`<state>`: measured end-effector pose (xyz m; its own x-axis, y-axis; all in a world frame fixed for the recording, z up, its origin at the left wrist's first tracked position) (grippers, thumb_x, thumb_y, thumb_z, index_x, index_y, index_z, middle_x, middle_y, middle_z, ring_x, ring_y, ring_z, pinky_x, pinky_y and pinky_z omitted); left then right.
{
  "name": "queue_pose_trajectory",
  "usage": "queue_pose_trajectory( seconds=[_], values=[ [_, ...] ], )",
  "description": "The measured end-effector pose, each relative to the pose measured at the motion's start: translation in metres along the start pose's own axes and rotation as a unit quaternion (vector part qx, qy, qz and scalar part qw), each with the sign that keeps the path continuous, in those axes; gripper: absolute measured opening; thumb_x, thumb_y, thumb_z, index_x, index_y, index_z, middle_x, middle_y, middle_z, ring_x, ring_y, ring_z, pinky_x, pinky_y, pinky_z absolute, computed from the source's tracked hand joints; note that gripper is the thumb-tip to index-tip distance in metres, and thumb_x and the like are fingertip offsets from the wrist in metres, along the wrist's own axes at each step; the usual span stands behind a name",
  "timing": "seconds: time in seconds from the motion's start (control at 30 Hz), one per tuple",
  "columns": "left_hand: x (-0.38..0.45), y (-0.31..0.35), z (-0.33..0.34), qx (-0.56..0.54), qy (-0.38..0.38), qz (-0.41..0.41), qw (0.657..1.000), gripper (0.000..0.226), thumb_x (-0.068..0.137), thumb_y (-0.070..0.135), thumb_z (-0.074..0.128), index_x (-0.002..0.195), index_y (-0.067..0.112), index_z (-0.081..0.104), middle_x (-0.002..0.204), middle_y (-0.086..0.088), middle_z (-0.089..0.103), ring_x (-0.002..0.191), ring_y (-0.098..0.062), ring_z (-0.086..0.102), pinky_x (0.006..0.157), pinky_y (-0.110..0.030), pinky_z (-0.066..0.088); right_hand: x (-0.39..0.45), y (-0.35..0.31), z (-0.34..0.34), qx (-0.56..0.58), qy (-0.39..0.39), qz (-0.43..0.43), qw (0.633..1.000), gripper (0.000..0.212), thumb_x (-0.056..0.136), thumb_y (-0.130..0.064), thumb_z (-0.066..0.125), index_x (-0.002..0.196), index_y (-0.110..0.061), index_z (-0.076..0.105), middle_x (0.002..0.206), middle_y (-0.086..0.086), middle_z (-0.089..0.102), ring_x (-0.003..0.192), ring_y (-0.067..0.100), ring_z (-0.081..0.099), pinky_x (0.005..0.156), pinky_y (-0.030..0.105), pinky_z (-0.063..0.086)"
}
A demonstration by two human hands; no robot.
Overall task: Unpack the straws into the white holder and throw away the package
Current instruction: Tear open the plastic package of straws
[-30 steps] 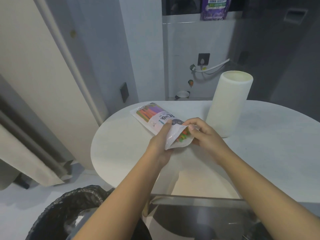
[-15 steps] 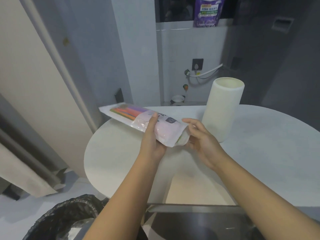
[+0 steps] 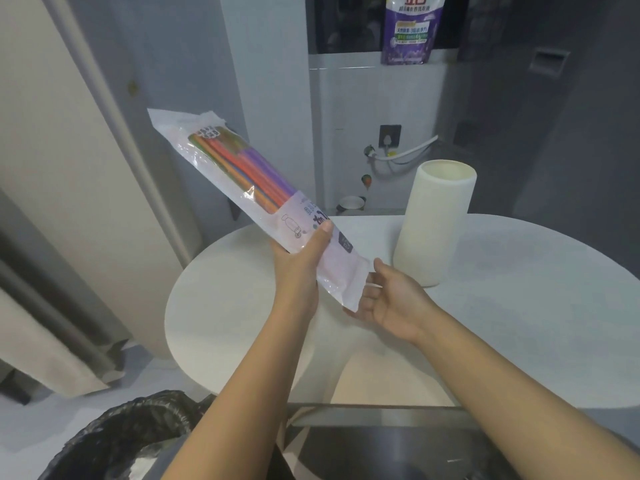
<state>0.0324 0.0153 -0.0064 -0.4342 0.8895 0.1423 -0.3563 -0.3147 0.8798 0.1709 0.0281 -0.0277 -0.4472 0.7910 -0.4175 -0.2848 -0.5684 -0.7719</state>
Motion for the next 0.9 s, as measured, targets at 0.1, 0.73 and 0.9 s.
queue_pose_trajectory(
  seconds=[0.1,0.73,0.9],
  values=[
    [-0.003,0.0,-0.001,0.03,0.005,0.016,0.999,0.071,0.068,0.023,0.077,0.132,0.016,0.047,0.123,-0.011,0.063,0.111,-0.024,0.064,0.094,-0.042,0.053,0.0,0.004,0.0,0.003,-0.003,0.01,1.0,0.04,0.101,-0.038,0.029,0.091,-0.007,0.053,0.051,0.004,0.064,0.045,0.017,0.063,0.045,0.023,0.05],
    [-0.003,-0.02,0.012,0.05,-0.015,-0.026,0.998,0.066,0.069,0.015,0.077,0.129,0.008,0.05,0.121,-0.017,0.064,0.108,-0.029,0.065,0.091,-0.045,0.054,0.011,0.0,0.009,0.067,-0.027,0.005,0.997,0.046,0.102,-0.037,0.023,0.13,-0.014,0.051,0.127,0.013,0.061,0.117,0.03,0.057,0.1,0.047,0.044],
    [-0.001,-0.021,0.011,0.051,-0.006,-0.014,0.999,0.058,0.071,0.014,0.077,0.124,0.006,0.055,0.117,-0.018,0.066,0.105,-0.029,0.066,0.086,-0.039,0.055,0.013,-0.004,0.006,0.081,-0.009,0.012,0.997,0.047,0.102,-0.036,0.024,0.128,-0.009,0.052,0.129,0.014,0.058,0.123,0.029,0.052,0.11,0.046,0.035]
  ],
)
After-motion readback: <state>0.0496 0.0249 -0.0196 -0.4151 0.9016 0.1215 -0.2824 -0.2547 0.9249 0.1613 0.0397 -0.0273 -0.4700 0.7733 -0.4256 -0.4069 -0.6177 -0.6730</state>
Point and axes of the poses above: each hand's wrist, its own x-axis towards the middle knuckle, its own z-axis out of the palm, y = z × x, the point moved 2 cm from there along x, towards the middle knuckle
